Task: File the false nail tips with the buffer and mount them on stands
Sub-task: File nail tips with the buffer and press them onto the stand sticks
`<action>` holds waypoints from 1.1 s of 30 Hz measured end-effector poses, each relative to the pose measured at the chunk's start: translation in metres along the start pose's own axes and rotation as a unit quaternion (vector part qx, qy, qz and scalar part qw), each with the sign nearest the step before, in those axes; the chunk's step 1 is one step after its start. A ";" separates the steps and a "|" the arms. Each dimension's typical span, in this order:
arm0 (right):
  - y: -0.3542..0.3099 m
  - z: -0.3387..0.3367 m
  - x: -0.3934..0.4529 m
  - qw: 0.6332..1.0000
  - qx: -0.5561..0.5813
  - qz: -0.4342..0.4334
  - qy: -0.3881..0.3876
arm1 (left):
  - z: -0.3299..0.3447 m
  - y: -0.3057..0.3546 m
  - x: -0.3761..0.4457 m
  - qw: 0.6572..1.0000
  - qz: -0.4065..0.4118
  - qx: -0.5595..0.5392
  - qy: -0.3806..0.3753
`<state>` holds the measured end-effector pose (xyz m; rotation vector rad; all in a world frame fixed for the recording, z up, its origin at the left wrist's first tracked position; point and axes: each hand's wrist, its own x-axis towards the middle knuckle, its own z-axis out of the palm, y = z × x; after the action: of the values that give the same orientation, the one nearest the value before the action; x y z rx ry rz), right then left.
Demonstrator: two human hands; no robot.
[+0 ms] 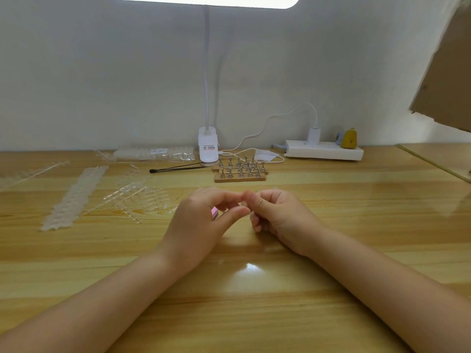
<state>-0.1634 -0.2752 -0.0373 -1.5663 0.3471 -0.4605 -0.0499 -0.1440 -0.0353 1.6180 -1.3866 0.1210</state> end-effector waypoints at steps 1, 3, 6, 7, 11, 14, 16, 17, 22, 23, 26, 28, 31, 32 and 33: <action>0.000 0.002 0.000 1.000 0.000 0.000 0.017 | 0.000 -0.001 0.000 1.000 -0.007 0.010 0.008; -0.001 0.003 0.000 0.998 0.014 -0.004 0.060 | -0.002 -0.003 0.000 0.998 -0.014 0.055 0.012; -0.003 -0.004 -0.004 0.976 -0.122 -0.082 0.161 | -0.004 -0.008 -0.001 0.986 0.013 0.168 -0.003; -0.002 -0.008 -0.005 0.952 -0.209 -0.117 0.191 | -0.004 -0.009 0.000 0.982 0.013 0.189 -0.007; 0.003 -0.016 -0.006 0.847 -0.464 -0.150 0.211 | -0.002 -0.012 -0.001 0.974 0.002 0.225 -0.010; 0.006 -0.016 -0.003 0.815 -0.527 -0.133 0.203 | 0.000 -0.013 -0.001 0.975 -0.004 0.221 -0.023; 0.007 -0.016 -0.002 0.800 -0.552 -0.123 0.202 | 0.001 -0.014 -0.001 0.975 -0.001 0.221 -0.036; 0.007 -0.015 -0.001 0.793 -0.563 -0.119 0.199 | 0.002 -0.015 -0.002 0.974 0.002 0.223 -0.041; 0.006 -0.015 0.001 0.779 -0.588 -0.105 0.189 | 0.002 -0.016 -0.002 0.973 0.012 0.224 -0.047; 0.006 -0.015 0.002 0.770 -0.603 -0.103 0.184 | 0.002 -0.017 -0.002 0.974 0.014 0.222 -0.046; 0.006 -0.013 0.005 0.733 -0.652 -0.098 0.166 | 0.002 -0.018 -0.002 0.974 0.019 0.221 -0.044; 0.007 -0.013 0.007 0.730 -0.657 -0.096 0.162 | 0.002 -0.018 -0.002 0.975 0.019 0.216 -0.046; 0.007 -0.013 0.006 0.746 -0.635 -0.110 0.167 | 0.002 -0.019 -0.002 0.978 0.016 0.202 -0.048; 0.007 -0.012 0.005 0.750 -0.627 -0.124 0.172 | 0.002 -0.019 -0.002 0.978 0.015 0.200 -0.048; 0.008 -0.011 0.004 0.754 -0.616 -0.143 0.180 | 0.002 -0.019 -0.001 0.979 0.016 0.198 -0.048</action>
<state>-0.1649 -0.2870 -0.0446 -2.8615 0.8155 -0.8696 -0.0364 -0.1467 -0.0482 1.9499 -1.5311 0.3622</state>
